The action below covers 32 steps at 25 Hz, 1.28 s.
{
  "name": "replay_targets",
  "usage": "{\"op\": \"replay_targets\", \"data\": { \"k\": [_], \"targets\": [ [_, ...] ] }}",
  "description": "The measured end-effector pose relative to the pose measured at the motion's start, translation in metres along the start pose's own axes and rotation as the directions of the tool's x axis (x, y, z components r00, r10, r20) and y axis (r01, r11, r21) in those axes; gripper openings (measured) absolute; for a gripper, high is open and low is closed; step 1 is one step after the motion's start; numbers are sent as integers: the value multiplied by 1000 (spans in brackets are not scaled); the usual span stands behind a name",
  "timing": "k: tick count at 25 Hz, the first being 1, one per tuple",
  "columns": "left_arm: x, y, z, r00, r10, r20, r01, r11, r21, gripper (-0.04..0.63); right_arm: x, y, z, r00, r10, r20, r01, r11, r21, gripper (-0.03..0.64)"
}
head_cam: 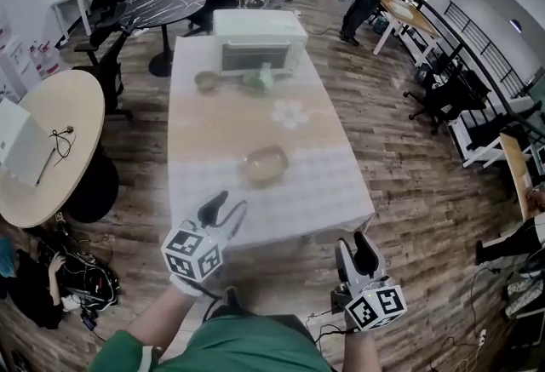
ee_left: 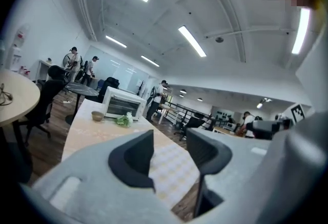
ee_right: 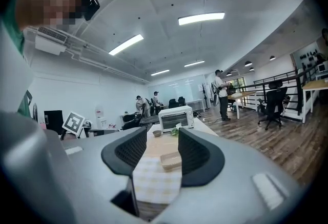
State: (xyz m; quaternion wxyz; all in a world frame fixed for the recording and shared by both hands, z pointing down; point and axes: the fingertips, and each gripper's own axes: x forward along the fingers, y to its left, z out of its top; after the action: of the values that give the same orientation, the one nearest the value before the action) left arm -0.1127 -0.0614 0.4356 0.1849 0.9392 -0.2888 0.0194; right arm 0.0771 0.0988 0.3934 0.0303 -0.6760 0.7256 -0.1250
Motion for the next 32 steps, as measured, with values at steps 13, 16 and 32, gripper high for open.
{"op": "replay_targets", "data": {
  "k": [13,16,32],
  "targets": [
    [67,43,4,996,82,-21,-83,997,-12,196,94,-63,7,998,62,-21,-61,998,22,186],
    [89,50,5,991,132,-24,-133,990,-47,196,125,-85,19,992,122,-13,-122,992,24,185],
    [182,72,-34,924,358,-131,-377,910,-173,183,224,-195,29,935,348,-66,-336,930,147,184]
  ]
}}
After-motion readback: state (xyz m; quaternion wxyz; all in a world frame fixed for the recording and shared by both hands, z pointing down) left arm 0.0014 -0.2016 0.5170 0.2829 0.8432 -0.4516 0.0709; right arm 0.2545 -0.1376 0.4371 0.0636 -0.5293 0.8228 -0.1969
